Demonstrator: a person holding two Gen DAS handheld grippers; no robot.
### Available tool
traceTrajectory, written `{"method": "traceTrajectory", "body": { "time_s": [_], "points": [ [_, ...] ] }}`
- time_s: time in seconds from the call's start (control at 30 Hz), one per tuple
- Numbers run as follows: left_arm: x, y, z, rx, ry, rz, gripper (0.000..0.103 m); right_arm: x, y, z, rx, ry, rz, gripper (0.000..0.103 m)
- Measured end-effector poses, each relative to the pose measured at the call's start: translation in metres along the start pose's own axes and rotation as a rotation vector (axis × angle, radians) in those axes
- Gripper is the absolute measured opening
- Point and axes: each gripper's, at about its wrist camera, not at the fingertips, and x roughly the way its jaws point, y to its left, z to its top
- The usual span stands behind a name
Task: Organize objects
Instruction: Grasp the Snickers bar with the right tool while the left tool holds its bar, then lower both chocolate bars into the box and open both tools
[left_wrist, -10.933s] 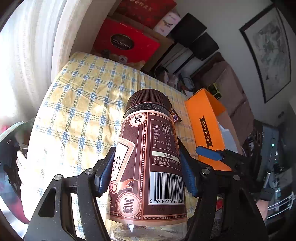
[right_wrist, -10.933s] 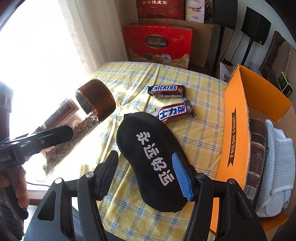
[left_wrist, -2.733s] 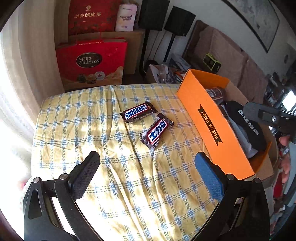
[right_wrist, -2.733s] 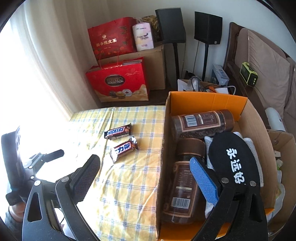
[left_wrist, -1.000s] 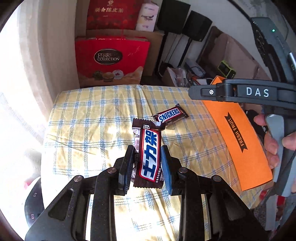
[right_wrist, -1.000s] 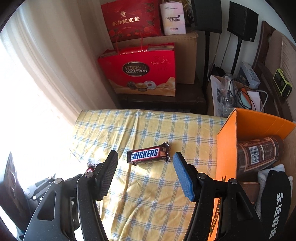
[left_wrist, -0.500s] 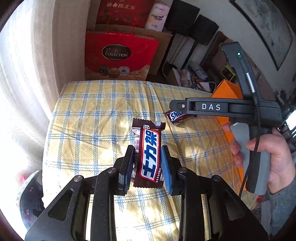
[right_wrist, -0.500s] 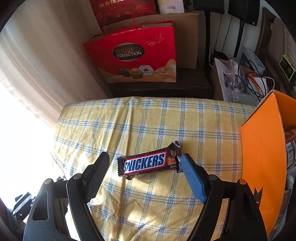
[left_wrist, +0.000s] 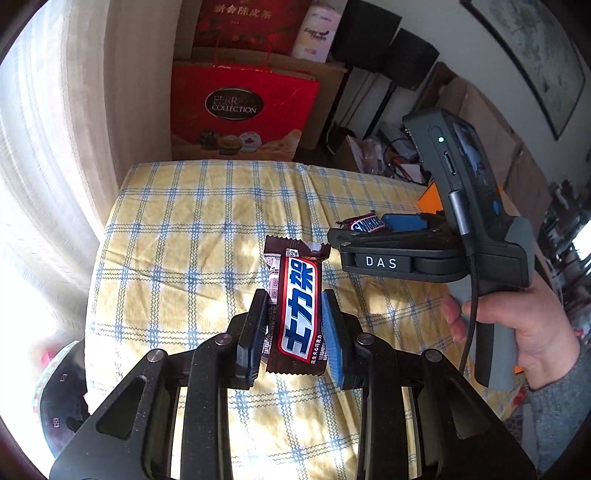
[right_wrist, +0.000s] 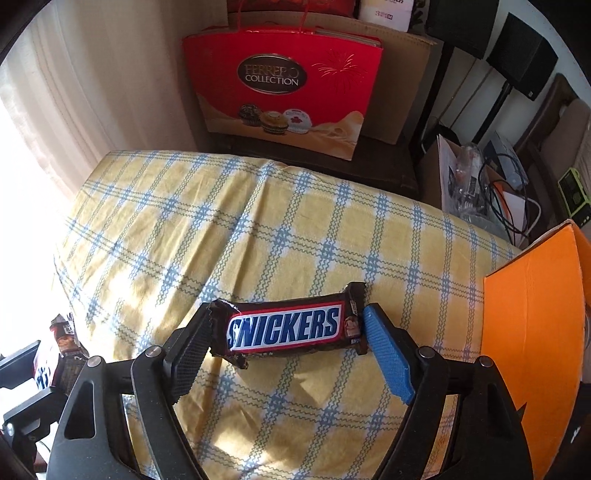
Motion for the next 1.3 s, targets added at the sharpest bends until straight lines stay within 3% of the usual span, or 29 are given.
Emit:
{"method": "traceTrajectory", "body": {
  "time_s": [0.17,0.5,0.73,1.07,1.3],
  "points": [
    [0.001,-0.004,-0.003,0.001,0.006,-0.002,0.026,-0.004,-0.004,-0.003,0.004,0.003,-0.004,0.065],
    [-0.010,-0.021,-0.001,0.006,-0.010,-0.008,0.026,-0.021,-0.012,-0.015,0.059,-0.010,0.038,0.062],
    [-0.023,-0.036,0.003,0.007,-0.023,-0.021,0.026,-0.065,-0.018,-0.024,0.065,-0.065,0.067,0.062],
    [-0.044,-0.098,0.011,0.083,-0.051,-0.069,0.026,-0.136,-0.046,-0.040,0.086,-0.140,0.068,0.062],
    [-0.045,-0.153,0.014,0.146,-0.054,-0.119,0.026,-0.179,-0.098,-0.064,0.158,-0.170,0.038,0.062]
  ]
}}
